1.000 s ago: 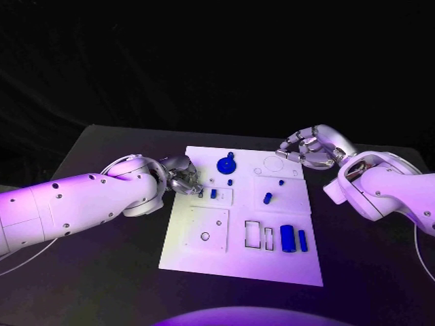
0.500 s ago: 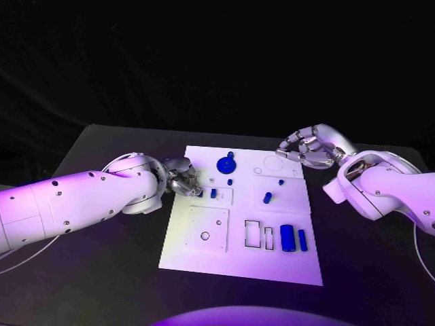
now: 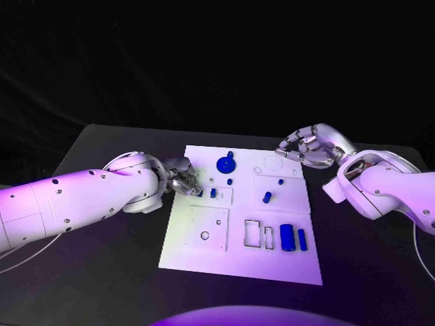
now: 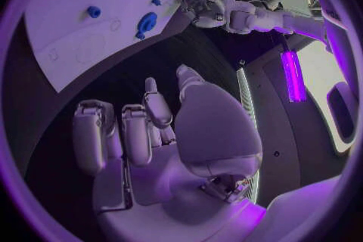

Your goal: Assemble the parts on the task board

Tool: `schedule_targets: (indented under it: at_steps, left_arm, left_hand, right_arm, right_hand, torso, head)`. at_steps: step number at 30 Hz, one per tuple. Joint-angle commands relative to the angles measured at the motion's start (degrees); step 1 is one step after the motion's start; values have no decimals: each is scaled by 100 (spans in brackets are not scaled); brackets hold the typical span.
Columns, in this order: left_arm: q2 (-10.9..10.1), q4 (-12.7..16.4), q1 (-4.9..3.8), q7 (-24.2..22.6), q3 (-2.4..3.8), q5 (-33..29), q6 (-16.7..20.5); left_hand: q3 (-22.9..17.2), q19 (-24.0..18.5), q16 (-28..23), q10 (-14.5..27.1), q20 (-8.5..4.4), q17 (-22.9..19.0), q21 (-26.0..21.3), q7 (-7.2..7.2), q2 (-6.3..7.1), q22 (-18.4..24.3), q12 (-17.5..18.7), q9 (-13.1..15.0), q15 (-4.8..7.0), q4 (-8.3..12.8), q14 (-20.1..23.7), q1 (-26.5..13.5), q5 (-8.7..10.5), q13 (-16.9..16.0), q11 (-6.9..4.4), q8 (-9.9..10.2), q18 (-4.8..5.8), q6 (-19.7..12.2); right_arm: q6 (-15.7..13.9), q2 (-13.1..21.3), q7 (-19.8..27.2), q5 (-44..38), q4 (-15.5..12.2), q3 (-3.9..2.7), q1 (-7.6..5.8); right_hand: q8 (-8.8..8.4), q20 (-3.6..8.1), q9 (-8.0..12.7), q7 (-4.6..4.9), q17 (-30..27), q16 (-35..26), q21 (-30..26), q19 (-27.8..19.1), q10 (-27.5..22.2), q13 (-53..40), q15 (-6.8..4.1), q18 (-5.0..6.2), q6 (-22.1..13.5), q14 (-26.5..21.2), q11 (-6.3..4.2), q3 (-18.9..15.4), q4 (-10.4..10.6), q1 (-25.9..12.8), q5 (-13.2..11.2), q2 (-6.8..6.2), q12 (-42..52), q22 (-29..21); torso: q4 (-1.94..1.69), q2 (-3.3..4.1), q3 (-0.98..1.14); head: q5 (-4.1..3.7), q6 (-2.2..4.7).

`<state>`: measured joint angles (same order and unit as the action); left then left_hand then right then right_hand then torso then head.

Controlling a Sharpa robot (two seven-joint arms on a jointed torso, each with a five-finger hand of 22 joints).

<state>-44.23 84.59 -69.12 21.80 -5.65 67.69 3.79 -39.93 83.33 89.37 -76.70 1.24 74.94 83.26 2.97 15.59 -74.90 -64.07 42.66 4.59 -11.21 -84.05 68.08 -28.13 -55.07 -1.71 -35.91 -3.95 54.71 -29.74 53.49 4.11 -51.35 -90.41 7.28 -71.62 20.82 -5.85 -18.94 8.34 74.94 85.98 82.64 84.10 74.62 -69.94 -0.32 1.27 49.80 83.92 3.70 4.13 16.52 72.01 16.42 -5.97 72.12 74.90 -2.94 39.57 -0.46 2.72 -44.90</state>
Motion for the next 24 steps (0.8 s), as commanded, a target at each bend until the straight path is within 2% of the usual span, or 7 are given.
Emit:
schedule_targets:
  at_steps: [1,7,10,16,24]
  left_arm:
    - [21,-10,48,214,-42,-171,-218]
    - [54,-25,45,211,-37,-373,-172]
    - [68,-36,44,219,-35,-439,-141]
    - [96,-54,42,238,-30,-509,-105]
    - [132,-75,40,267,-26,-535,-74]
  left_hand:
    - [-1013,33,31,-27,-5,1442,20,-11,-4,-127,4,-4,49,1050,-578,43,-34,-6,0,-7,89,48]
    - [-976,32,26,-43,-5,1430,19,-14,-7,-127,11,-3,48,1006,-574,-8,-37,-2,1,0,90,62]
    - [-541,27,48,-190,-17,1475,8,-128,8,-118,-100,62,83,757,-587,-298,25,-146,-72,-32,87,90]
    - [-204,29,63,-227,-68,1506,0,-186,-20,-116,-143,80,131,513,-595,-482,38,-221,-115,-14,87,145]
    - [-82,34,63,-238,-86,1506,1,-204,-14,-122,-166,85,148,435,-595,-512,40,-259,-131,-2,89,177]
  right_arm:
    - [4,2,50,-20,-8,0,4]
    - [0,3,54,-19,-5,0,4]
    - [-2,0,56,-17,0,0,4]
    - [-6,-6,61,-11,9,0,5]
    - [-10,-8,64,-8,15,0,7]
  right_hand:
    - [25,45,7,-33,457,-24,-11,144,-15,5,-42,73,-10,379,-34,-31,9,-17,17,51,-25,1025]
    - [25,45,7,-33,457,-24,-11,144,-15,5,-42,73,-10,379,-34,-31,9,-17,17,51,-25,1025]
    - [25,45,7,-33,457,-24,-11,144,-15,5,-42,73,-10,379,-34,-31,9,-17,17,51,-25,1025]
    - [25,45,7,-33,457,-24,-11,144,-15,5,-42,73,-10,379,-34,-31,9,-17,17,51,-25,1025]
    - [29,47,9,-33,445,-30,-26,137,-24,18,-43,76,-13,377,-34,-39,9,-15,25,56,-35,1017]
  torso:
    - [2,2,1]
    - [0,1,5]
    - [1,1,6]
    - [4,0,8]
    - [4,2,7]
  head:
    - [-3,-4]
    - [-3,-12]
    - [-2,-16]
    - [-4,-33]
    - [-9,-36]
